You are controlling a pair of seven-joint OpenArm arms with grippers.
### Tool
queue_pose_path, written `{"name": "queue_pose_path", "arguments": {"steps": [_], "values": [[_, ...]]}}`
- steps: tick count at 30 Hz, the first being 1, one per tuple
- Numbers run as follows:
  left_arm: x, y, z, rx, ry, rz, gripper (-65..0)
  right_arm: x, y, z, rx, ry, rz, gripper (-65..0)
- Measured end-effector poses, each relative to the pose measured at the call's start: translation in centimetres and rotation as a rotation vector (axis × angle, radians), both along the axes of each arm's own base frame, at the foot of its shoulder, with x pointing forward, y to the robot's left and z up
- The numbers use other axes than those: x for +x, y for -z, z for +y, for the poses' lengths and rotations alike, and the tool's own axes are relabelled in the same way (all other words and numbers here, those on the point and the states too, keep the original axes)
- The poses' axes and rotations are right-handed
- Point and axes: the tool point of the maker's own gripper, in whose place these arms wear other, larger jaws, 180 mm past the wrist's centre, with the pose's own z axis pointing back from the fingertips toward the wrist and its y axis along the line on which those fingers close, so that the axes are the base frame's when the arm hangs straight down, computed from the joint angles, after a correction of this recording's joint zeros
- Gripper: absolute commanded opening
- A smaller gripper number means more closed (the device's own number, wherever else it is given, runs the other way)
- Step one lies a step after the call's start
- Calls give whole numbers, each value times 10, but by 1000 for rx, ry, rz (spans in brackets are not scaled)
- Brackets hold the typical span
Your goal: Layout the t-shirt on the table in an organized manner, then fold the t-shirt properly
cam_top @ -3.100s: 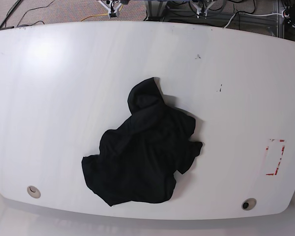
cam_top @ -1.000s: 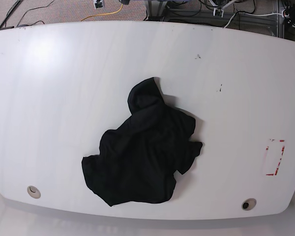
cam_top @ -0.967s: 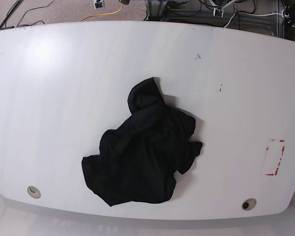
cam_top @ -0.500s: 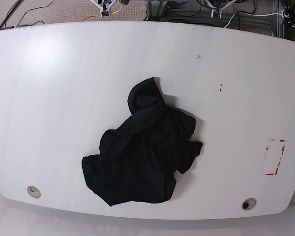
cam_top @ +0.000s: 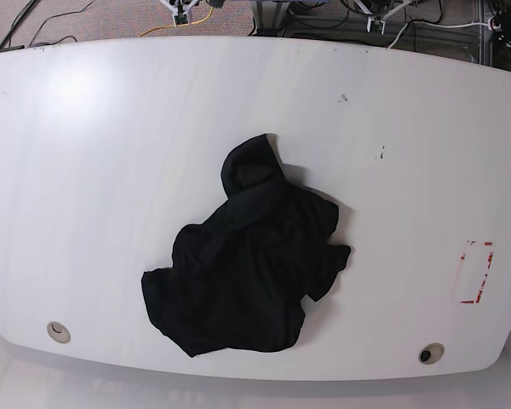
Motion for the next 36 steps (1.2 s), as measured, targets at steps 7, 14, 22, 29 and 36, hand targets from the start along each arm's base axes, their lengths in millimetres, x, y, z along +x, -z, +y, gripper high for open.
{"name": "queue_pose_path", "arguments": {"steps": [7,14,22,29,36], "values": [[-26,-1,0,1,-2,43,-626,-32,-4,-1,-2,5,36,-647],[-39,-10,5,1,-53,16,-626,-29,-14,-6,-10,-5,-27,-647],[-45,-28,13,19,-51,-28,-626,-33,-35,-17,-49,-24,-83,-647],[-54,-48,18,40,-27,-51,-626,-27,-59,-20,-76,-39,-146,-647],[-59,-73,22,58,2,-91,-626,-33,-83,-20,-87,-58,-180,-647]]}}
